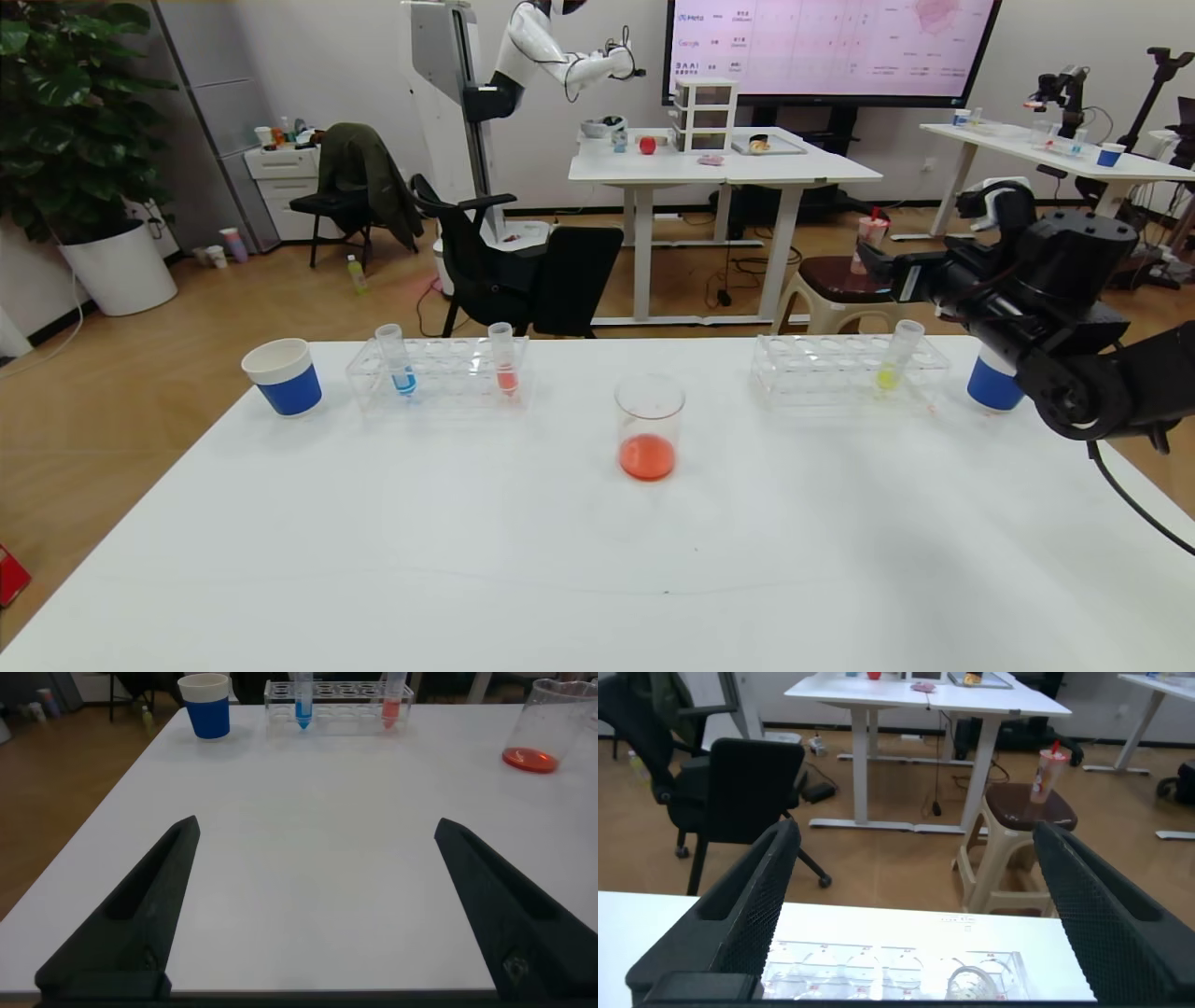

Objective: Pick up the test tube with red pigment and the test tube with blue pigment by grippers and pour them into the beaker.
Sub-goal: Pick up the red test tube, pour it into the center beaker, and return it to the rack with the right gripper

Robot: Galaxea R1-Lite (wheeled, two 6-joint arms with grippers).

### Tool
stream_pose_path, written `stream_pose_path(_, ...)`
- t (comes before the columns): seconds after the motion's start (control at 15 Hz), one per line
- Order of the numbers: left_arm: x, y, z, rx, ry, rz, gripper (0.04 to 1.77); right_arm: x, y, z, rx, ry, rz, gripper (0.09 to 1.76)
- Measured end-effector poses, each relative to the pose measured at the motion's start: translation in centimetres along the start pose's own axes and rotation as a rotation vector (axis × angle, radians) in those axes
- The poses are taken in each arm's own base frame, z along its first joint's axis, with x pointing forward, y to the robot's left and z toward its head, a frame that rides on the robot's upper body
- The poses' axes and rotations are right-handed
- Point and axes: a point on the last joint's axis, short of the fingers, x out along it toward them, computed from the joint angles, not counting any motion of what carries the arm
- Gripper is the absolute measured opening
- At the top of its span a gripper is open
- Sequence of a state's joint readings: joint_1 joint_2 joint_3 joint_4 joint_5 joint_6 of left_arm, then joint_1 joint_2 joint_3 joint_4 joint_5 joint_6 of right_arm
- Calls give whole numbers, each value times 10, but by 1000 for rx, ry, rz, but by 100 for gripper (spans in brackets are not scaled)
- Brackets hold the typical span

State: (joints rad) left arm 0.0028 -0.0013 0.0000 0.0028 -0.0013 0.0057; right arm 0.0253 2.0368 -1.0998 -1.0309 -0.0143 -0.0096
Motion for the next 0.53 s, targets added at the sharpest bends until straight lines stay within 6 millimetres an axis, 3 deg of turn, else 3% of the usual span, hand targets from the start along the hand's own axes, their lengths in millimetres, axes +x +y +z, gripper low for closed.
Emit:
stream_pose_path(0.27, 0, 0, 0, 0, 0, -1, 175, -47, 13, 54, 3, -97, 27, 174)
stream_pose_path(0.4, 0, 0, 0, 0, 0, 0, 175, -80, 11, 85, 3, -158, 15, 174)
stream_pose_path(0.53, 0, 0, 0, 0, 0, 0, 175, -125, 6, 117, 3, -214, 5, 174)
